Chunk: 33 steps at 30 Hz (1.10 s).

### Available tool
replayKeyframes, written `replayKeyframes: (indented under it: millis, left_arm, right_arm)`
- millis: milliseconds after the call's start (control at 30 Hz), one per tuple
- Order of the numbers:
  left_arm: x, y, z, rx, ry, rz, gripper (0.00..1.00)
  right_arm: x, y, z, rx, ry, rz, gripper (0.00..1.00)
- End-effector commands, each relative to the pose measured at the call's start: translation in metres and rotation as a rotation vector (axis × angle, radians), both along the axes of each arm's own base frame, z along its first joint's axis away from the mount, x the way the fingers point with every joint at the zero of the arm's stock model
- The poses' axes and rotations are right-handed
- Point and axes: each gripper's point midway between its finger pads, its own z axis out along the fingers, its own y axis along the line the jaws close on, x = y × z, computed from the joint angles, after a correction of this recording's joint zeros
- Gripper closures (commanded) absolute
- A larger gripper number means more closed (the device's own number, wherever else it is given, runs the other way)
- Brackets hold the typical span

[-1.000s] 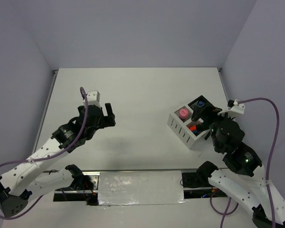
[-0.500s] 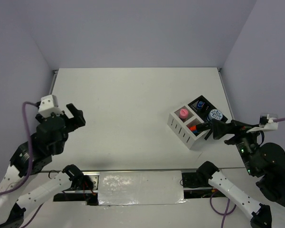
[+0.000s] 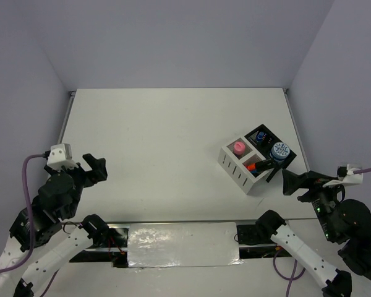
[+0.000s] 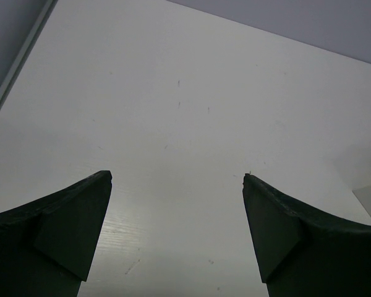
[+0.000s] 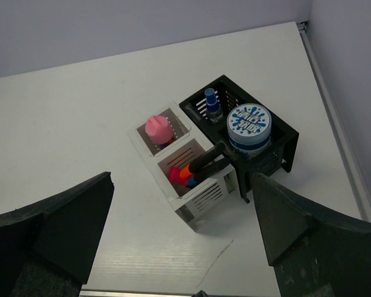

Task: Sort the stationery into containers
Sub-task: Reset both arms

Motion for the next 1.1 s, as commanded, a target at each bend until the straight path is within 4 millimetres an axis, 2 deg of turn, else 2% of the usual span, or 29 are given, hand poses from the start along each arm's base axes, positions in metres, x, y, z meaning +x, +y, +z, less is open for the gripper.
replayKeyframes:
  millis: [0, 1067]
  left_arm:
    - [0.0017, -0.0051, 0.0108, -0.021, -0.049, -0.031, 0.01]
    - [-0.0023, -0.0008, 0.0089, -0.048, -0.073, -0.019, 0.01]
  right_arm:
    - [-0.0004, -0.0050, -0.0005, -0.024, -0.007, -0.018, 0.00]
    - [-0.0063, -0.0053, 0.0007, -0.010, 0.001, -0.001, 0.00]
